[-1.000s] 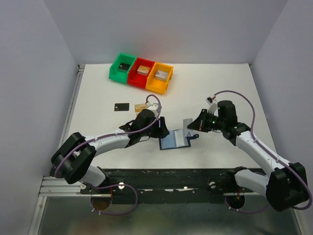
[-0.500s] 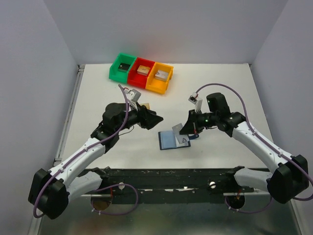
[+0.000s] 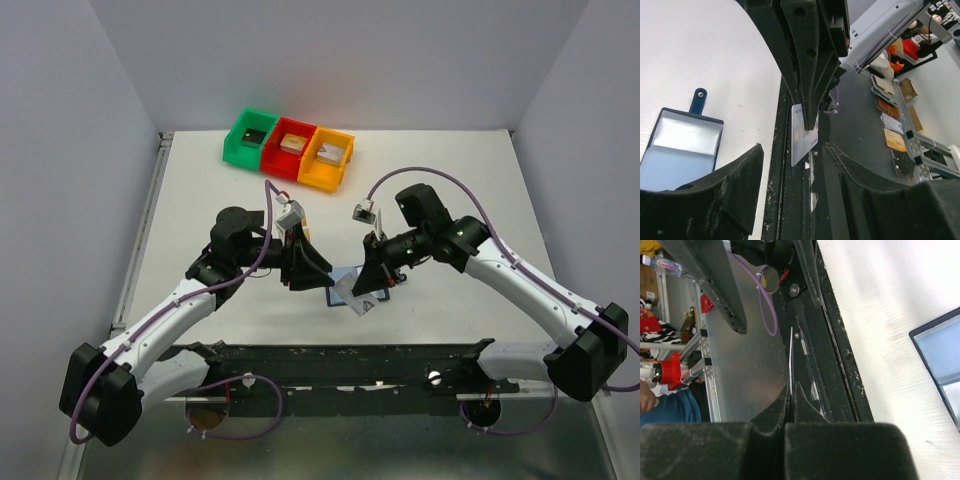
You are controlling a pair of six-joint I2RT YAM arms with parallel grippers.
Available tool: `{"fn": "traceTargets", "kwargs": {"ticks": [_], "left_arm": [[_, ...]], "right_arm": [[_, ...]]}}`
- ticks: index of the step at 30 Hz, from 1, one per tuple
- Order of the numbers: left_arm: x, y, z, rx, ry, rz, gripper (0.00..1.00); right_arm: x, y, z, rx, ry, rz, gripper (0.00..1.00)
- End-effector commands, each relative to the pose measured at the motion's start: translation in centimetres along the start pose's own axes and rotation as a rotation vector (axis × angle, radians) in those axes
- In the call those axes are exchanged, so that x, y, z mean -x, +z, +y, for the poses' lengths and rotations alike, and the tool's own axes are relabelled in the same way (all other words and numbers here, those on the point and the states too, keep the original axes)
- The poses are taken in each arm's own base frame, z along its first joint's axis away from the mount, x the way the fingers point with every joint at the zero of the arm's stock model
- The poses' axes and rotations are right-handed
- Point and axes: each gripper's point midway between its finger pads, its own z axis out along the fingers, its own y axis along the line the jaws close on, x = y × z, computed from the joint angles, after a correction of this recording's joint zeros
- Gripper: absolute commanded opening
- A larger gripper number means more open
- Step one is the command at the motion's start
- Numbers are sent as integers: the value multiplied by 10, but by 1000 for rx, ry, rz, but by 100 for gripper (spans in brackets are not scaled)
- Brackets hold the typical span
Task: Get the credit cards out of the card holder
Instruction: Remove the credit card from the card holder.
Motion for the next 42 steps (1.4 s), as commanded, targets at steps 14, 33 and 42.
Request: {"fn": "traceTargets", "kwargs": {"ticks": [14, 33, 42], "left_arm": [[-14, 13, -18, -155, -18, 112, 48], [-29, 21, -19, -196, -44, 163, 18], [-22, 19, 6, -66, -64, 105, 0]], "right_arm": [[-1, 3, 13, 21, -25, 50, 0], [1, 5, 10, -2, -30, 51, 0], [22, -13, -23, -292, 36, -70, 54]]}}
